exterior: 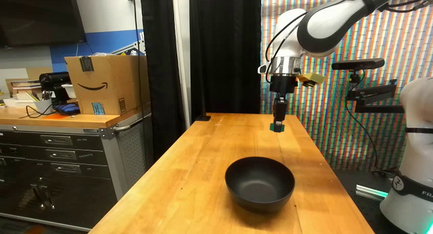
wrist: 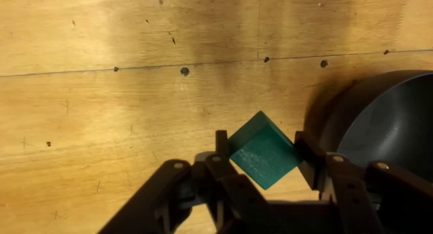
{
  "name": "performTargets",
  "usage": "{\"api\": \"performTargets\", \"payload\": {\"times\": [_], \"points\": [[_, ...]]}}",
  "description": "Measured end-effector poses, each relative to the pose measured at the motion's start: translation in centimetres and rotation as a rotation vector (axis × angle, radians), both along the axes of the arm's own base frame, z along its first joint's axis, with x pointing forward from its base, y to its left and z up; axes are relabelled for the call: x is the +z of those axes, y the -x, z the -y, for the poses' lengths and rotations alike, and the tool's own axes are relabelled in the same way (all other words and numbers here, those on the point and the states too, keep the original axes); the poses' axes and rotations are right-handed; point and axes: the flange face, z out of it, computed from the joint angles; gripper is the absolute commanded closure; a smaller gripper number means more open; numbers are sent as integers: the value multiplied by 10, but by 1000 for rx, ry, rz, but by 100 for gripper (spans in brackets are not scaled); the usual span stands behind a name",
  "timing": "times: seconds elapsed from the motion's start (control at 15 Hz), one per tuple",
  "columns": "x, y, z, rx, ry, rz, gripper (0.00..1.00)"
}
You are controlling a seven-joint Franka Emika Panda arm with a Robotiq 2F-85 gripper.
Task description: Take the blue block out of the black bowl
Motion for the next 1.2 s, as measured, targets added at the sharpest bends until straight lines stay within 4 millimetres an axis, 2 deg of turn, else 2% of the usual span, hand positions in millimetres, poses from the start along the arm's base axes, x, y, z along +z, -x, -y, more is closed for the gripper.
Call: {"api": "performTargets", "payload": {"times": [0.73,1.2], "points": [[-41,-40,15,8,1,-66,73],[-81,-58,19,8,-17,-102,72]]}}
